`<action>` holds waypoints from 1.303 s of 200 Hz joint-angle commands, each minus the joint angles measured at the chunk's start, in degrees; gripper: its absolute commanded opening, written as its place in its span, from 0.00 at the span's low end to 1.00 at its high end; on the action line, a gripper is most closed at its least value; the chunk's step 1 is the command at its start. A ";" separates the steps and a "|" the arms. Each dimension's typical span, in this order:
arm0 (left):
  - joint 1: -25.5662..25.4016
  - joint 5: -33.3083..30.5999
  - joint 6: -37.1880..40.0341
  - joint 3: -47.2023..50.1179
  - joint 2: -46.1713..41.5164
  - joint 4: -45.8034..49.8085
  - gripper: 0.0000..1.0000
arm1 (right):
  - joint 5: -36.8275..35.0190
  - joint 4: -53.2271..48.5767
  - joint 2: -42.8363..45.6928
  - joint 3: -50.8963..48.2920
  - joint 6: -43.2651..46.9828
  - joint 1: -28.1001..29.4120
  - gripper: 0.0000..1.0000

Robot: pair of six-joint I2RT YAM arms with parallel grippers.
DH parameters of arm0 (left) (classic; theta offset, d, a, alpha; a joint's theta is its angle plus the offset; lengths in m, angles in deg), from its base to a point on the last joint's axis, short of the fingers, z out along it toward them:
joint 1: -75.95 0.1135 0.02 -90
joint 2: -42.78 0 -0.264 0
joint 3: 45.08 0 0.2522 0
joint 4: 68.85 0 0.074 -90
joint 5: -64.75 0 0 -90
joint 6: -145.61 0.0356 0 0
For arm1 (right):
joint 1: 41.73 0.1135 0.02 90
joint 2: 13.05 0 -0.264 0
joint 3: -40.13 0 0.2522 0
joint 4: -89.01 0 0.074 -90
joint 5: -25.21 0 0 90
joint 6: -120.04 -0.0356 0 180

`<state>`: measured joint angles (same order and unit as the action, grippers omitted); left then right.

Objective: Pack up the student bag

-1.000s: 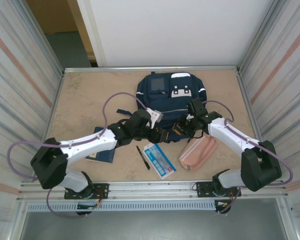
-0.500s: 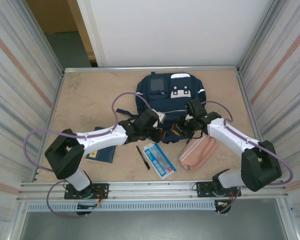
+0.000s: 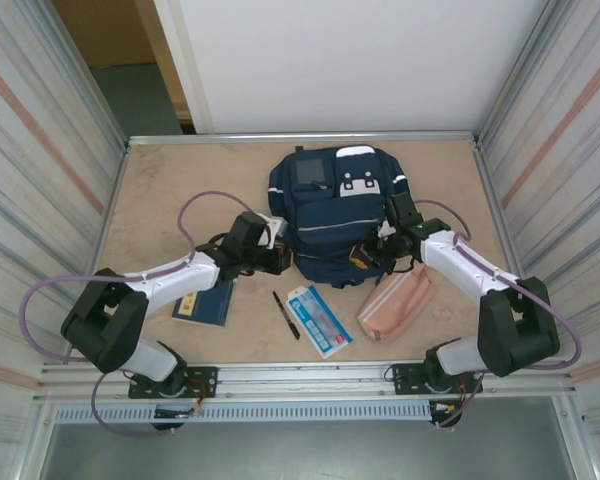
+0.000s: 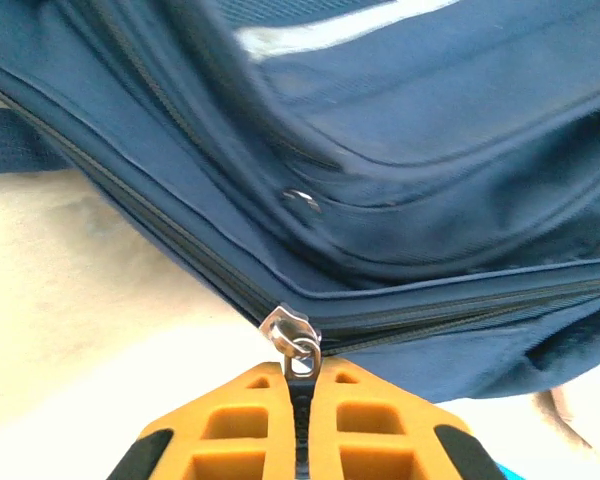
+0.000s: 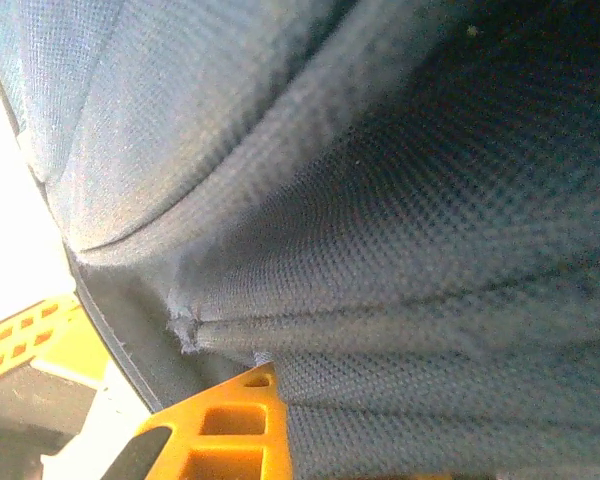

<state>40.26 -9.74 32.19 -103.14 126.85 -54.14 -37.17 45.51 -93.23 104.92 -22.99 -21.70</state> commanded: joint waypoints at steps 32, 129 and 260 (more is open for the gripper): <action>-2.45 6.23 3.09 -2.15 -0.09 -1.14 0.00 | 2.46 0.21 0.47 0.90 -2.42 -0.04 0.58; -13.95 6.16 -3.61 -7.06 1.62 -10.43 0.00 | -14.21 -4.85 0.35 0.48 -30.90 14.40 0.77; -4.66 -5.24 1.02 2.52 -3.95 -4.41 0.00 | -11.30 -1.89 -4.45 11.31 11.17 -2.05 0.00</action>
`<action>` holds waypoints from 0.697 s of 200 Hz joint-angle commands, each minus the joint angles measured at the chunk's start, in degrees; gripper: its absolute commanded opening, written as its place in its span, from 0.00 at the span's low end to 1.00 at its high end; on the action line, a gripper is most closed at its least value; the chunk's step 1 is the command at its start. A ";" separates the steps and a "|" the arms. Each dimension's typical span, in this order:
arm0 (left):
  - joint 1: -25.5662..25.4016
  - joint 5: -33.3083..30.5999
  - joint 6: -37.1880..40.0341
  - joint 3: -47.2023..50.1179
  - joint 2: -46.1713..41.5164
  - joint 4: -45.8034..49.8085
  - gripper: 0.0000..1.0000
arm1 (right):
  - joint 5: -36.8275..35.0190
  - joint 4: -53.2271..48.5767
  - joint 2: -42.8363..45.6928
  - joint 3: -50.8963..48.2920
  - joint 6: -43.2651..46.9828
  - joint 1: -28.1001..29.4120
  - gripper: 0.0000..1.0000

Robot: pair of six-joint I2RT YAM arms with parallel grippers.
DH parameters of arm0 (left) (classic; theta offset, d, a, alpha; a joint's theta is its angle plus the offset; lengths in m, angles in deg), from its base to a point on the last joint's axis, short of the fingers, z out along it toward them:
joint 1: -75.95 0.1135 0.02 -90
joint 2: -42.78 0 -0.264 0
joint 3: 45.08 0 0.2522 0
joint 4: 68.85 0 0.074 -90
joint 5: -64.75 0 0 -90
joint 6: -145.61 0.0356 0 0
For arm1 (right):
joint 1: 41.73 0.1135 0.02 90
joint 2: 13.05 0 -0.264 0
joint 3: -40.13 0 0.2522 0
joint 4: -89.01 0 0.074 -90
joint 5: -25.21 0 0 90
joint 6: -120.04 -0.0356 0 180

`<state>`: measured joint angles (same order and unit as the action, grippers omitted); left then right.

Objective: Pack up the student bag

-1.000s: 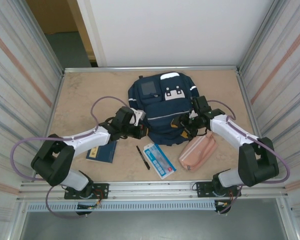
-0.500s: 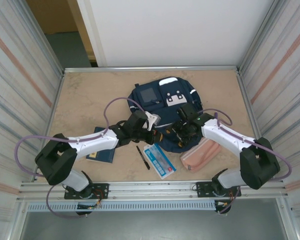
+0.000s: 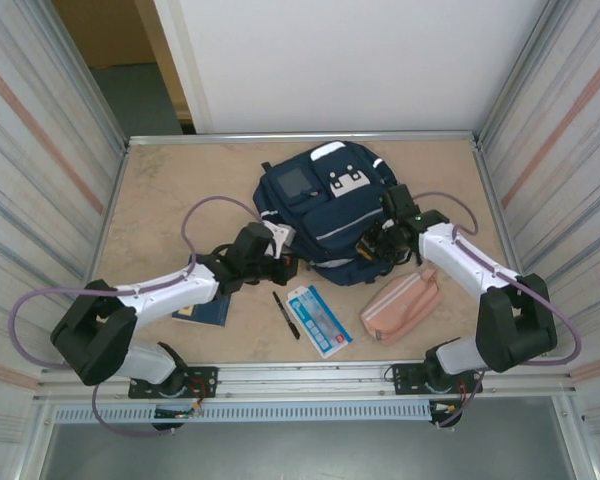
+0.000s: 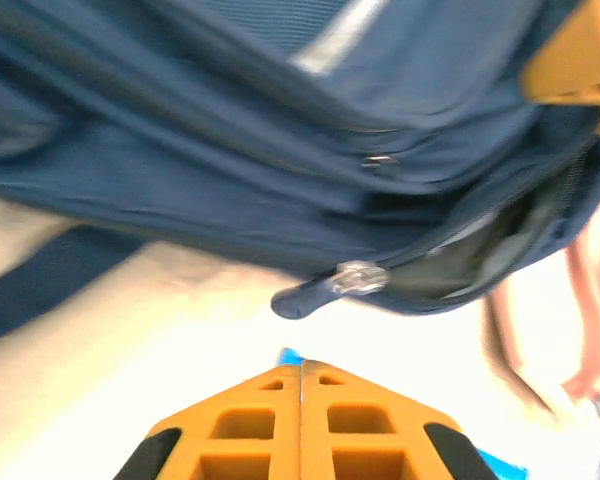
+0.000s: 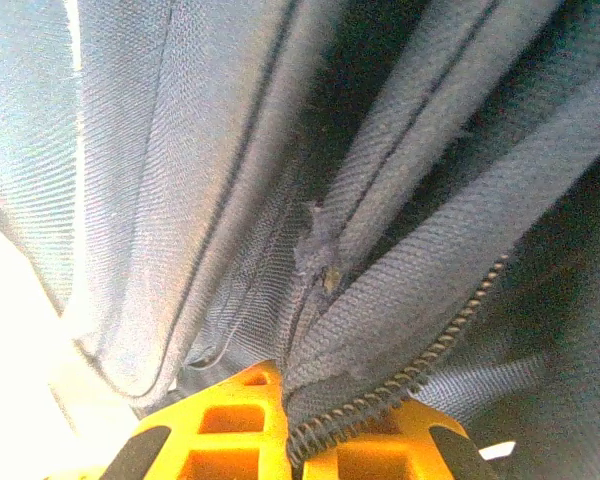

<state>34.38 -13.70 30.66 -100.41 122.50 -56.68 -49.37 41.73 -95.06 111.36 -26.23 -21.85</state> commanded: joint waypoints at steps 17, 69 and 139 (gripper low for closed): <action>1.18 -0.27 2.23 -2.19 2.65 -2.05 0.00 | 1.03 -1.02 -5.03 7.89 14.44 -4.07 0.00; -2.63 6.70 3.75 -7.08 7.50 -4.38 0.41 | 1.35 -7.29 -0.34 5.98 8.56 -4.63 0.46; -2.70 8.31 8.83 -9.41 16.09 -3.88 0.51 | 3.82 -6.02 4.80 2.51 38.05 1.36 0.53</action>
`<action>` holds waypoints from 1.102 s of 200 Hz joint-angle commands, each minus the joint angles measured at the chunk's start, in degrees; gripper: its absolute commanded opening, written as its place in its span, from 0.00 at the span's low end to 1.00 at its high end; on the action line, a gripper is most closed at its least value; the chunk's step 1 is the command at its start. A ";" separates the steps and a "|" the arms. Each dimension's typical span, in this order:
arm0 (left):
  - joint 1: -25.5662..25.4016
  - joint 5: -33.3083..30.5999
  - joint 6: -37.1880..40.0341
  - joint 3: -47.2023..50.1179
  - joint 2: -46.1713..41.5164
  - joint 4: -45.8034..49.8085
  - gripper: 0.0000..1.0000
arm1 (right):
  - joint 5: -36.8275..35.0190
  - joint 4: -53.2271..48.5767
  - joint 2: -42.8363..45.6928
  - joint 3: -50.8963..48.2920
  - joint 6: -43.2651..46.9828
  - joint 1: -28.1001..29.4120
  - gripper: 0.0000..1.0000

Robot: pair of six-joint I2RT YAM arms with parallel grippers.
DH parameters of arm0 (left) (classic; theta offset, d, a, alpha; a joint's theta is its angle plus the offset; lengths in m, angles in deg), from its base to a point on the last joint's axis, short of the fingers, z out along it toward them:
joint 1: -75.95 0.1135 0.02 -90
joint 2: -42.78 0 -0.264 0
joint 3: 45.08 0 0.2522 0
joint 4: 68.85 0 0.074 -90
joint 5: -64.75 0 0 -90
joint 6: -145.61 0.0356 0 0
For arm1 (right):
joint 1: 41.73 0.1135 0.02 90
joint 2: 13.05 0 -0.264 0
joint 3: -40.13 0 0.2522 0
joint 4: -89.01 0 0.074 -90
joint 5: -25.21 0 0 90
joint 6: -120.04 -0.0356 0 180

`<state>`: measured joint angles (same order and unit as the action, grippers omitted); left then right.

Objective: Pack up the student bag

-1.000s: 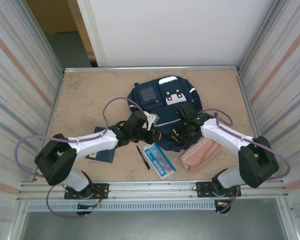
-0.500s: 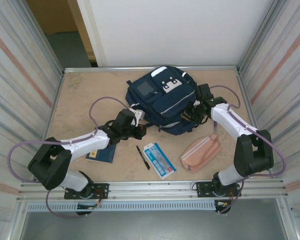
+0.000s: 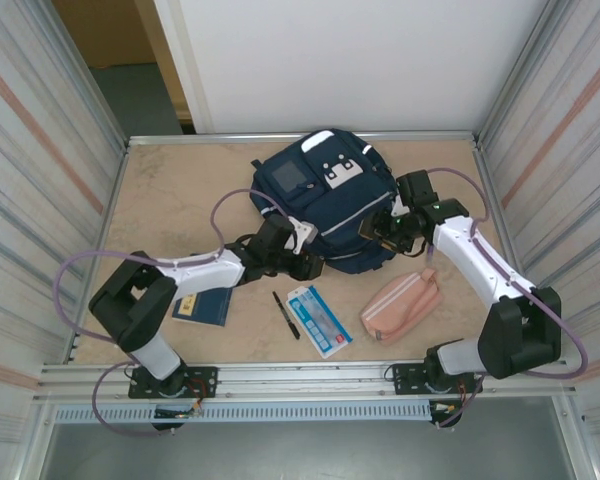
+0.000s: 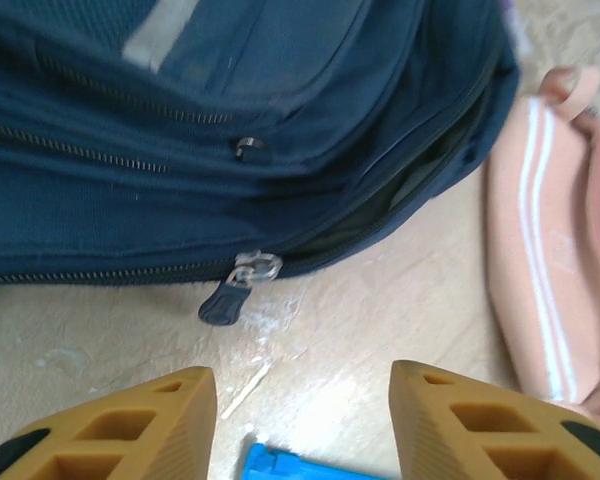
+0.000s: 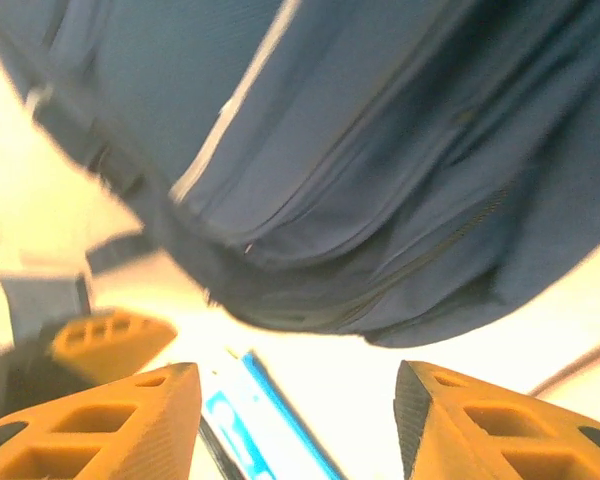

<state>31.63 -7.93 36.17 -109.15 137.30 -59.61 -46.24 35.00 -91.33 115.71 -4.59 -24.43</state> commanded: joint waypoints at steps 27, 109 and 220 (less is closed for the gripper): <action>0.28 1.50 5.86 -2.41 4.72 0.06 0.54 | -6.77 -2.15 -0.37 1.72 21.55 5.73 0.53; 1.42 -0.56 8.02 -9.55 13.42 -0.88 0.50 | -1.37 1.78 -0.21 -0.12 21.51 4.66 0.54; 0.26 5.90 8.63 -4.54 5.98 -6.52 0.00 | -0.36 2.28 2.10 -8.04 -28.52 7.67 0.61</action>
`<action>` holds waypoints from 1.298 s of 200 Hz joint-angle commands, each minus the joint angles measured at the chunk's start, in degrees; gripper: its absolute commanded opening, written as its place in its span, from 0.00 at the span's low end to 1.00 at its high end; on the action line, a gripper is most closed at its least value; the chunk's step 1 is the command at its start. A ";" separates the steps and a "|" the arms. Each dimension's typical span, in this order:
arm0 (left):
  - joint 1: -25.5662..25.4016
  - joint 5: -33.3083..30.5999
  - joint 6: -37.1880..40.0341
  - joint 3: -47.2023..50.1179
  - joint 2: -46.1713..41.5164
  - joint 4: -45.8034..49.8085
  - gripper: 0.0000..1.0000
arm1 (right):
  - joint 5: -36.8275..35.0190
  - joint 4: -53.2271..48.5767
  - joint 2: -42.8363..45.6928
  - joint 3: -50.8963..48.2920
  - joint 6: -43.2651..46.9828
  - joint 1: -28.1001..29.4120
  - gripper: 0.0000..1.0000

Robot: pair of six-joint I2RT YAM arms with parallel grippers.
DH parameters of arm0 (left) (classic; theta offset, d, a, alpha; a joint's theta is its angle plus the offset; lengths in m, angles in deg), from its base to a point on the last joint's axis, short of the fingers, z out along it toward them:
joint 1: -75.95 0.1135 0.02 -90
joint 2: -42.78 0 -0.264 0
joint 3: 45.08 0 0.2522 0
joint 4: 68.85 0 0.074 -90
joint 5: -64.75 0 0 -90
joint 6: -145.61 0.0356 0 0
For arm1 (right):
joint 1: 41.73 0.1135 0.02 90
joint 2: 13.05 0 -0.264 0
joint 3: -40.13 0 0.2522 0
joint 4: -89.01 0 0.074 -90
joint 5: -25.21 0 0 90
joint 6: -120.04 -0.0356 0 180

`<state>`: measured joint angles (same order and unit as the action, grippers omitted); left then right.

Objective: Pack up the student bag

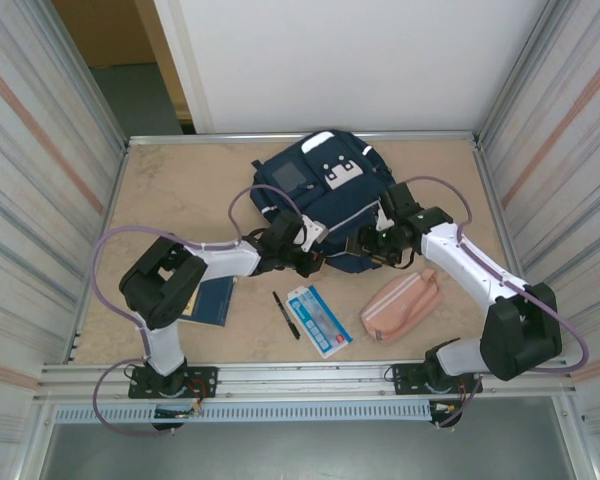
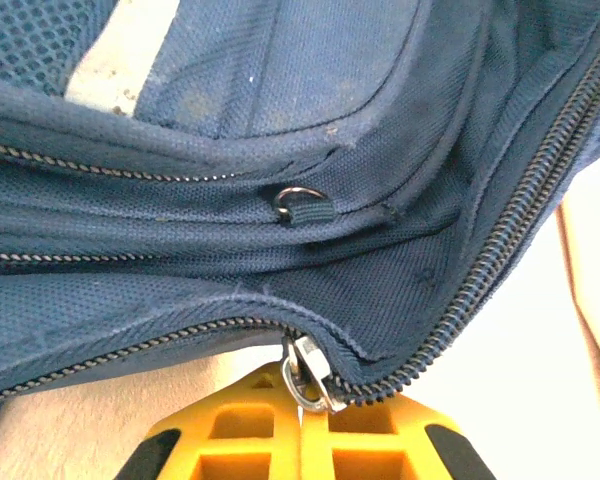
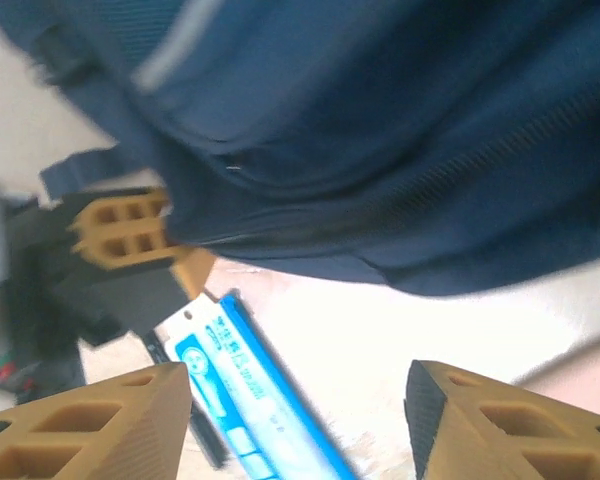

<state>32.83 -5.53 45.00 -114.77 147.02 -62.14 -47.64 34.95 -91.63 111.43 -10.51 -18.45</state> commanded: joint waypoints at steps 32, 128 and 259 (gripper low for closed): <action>-3.29 3.78 -0.64 -0.44 -2.89 -3.85 0.00 | -6.79 -0.16 3.14 -1.42 -36.12 4.44 0.71; -6.61 2.32 -2.34 -1.58 -4.27 -5.08 0.00 | -2.93 9.30 -7.18 -4.87 -45.12 6.44 0.31; -3.38 0.11 -2.19 5.30 -10.59 -4.33 0.00 | -5.93 -8.94 7.62 -3.49 -41.86 3.51 0.80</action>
<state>30.67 -6.82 43.36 -109.72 136.73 -63.91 -51.22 33.29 -86.63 105.38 -49.51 -17.70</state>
